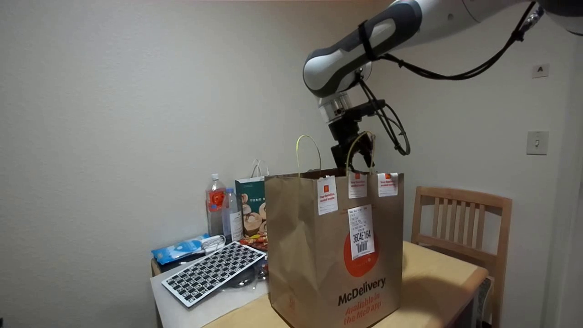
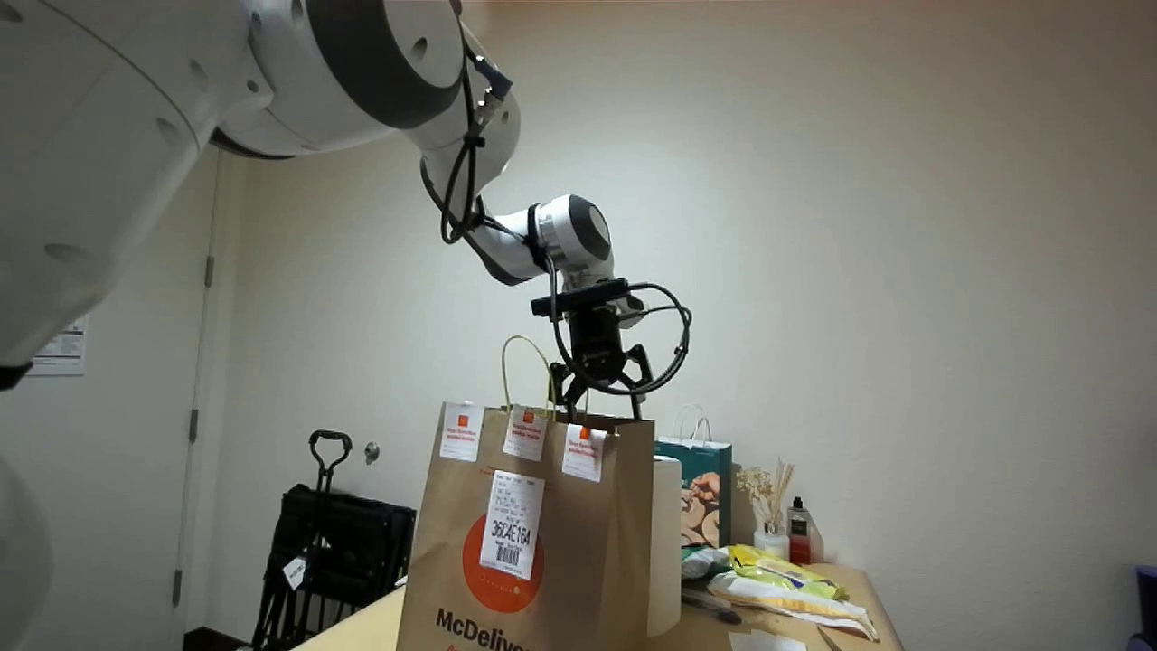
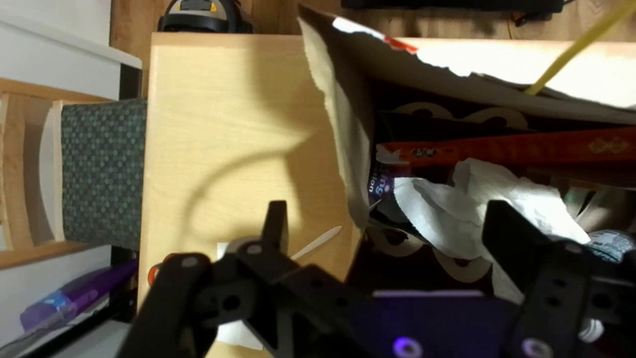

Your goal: Move the paper bag

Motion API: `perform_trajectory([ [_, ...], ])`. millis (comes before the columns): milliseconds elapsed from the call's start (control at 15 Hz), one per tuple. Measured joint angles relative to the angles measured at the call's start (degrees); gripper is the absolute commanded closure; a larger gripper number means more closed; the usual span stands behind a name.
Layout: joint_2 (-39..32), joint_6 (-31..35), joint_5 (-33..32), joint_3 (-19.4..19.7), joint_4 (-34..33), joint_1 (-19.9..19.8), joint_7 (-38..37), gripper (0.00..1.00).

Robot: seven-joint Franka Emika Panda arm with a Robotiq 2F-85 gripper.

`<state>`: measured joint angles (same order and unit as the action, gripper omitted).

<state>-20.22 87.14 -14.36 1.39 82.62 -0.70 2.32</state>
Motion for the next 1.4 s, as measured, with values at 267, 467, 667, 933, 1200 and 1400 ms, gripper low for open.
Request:
perform_trajectory([
  [267,-1.2,0.0,2.8,1.8,0.0,-0.1,-8.8,0.25],
  [467,-1.3,0.0,2.8,1.9,0.0,0.0,-9.6,0.4],
  [667,-1.3,0.0,2.8,1.8,0.0,0.1,-9.4,0.61],
  [933,-1.3,0.0,2.7,1.6,0.0,0.2,-8.8,0.85],
  [1200,-2.2,0.1,2.7,1.5,-0.1,-0.1,-1.9,0.97],
  [1400,-4.7,0.3,1.7,1.5,-1.2,-0.9,6.9,0.95],
])
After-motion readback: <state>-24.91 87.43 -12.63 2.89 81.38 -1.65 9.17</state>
